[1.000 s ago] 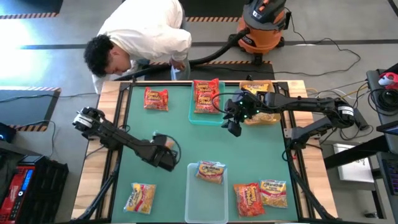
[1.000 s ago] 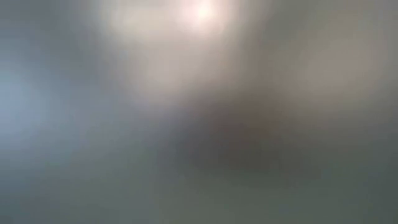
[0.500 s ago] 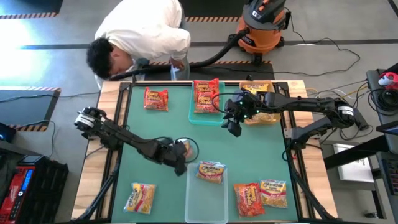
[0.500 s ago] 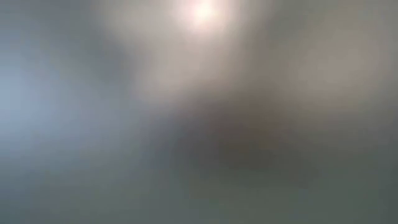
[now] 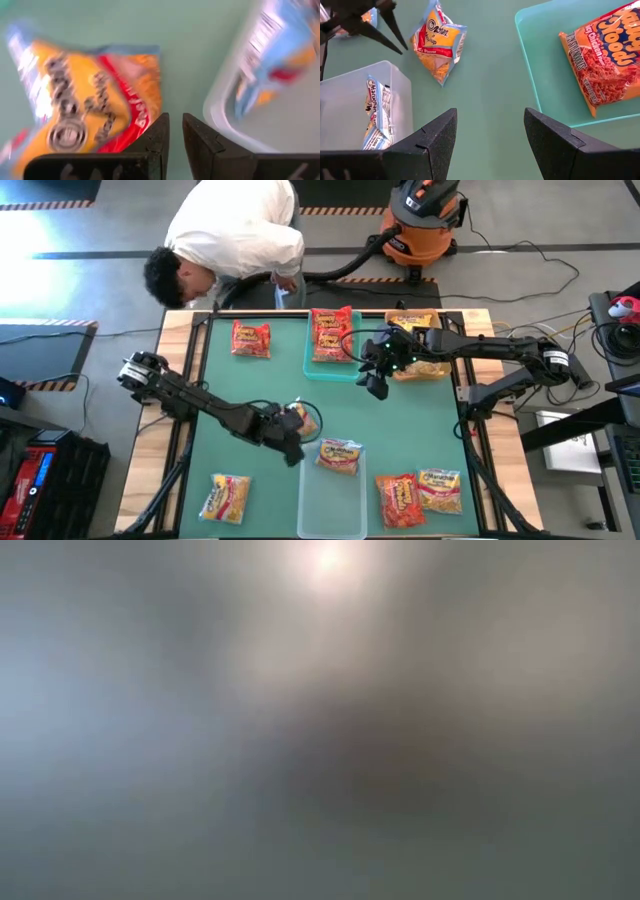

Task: Sort Maruchan noodles
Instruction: Put the blue noodle pack into the transparent bin

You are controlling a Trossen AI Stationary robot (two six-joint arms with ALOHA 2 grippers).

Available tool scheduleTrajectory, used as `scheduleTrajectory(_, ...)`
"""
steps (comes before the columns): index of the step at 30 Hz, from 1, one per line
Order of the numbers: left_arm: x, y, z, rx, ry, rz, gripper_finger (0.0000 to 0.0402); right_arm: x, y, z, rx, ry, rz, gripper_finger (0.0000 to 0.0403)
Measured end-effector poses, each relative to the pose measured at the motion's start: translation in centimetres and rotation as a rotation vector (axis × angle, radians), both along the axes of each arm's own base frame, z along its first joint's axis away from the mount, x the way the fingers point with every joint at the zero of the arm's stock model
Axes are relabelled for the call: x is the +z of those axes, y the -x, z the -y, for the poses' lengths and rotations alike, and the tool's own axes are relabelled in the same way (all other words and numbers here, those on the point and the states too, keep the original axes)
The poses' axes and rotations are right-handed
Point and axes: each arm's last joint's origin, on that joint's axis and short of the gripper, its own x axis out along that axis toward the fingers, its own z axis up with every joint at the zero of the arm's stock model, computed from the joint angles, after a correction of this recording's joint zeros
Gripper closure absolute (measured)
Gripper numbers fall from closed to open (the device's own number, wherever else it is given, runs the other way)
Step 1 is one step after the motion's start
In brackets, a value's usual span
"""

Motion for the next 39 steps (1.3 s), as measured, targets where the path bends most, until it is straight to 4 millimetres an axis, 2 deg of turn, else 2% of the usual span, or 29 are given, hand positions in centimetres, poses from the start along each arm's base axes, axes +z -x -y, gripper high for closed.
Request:
scheduleTrajectory(5,0.3,-0.1,-0.1,0.454,0.240,0.074,0.0365,0.0,0.0,0.0,0.015,0.015,0.002,0.0183)
scheduleTrajectory(9,0.3,0.0,-0.3,0.735,0.336,0.172,0.0365,0.0,0.0,0.0,0.024,0.024,0.004,0.0183)
scheduleTrajectory(12,0.3,0.0,-0.5,0.854,0.355,0.231,0.0365,0.0,0.0,0.0,0.028,0.028,0.004,0.0183)
scheduleTrajectory(15,-0.1,0.3,-0.7,0.905,0.348,0.212,0.0365,0.0,0.0,0.0,0.029,0.029,0.004,0.0183)
scheduleTrajectory(20,-1.3,0.4,-0.5,0.924,0.374,0.121,0.0365,0.0,0.0,0.0,0.029,0.029,0.004,0.0183)
scheduleTrajectory(24,-2.3,0.4,-0.6,0.931,0.331,0.076,0.0365,0.0,0.0,0.0,0.029,0.029,0.004,0.0183)
scheduleTrajectory(30,-3.5,1.1,-1.7,0.953,0.161,-0.006,0.0365,0.0,0.0,0.0,0.035,0.035,0.006,0.0183)
scheduleTrajectory(34,-3.8,1.0,-2.0,0.763,0.006,-0.048,0.0365,0.0,0.0,0.0,0.034,0.035,0.006,0.0183)
scheduleTrajectory(39,-3.9,0.7,-2.4,0.476,-0.097,-0.156,0.0365,0.0,0.0,0.0,0.034,0.035,0.005,0.0183)
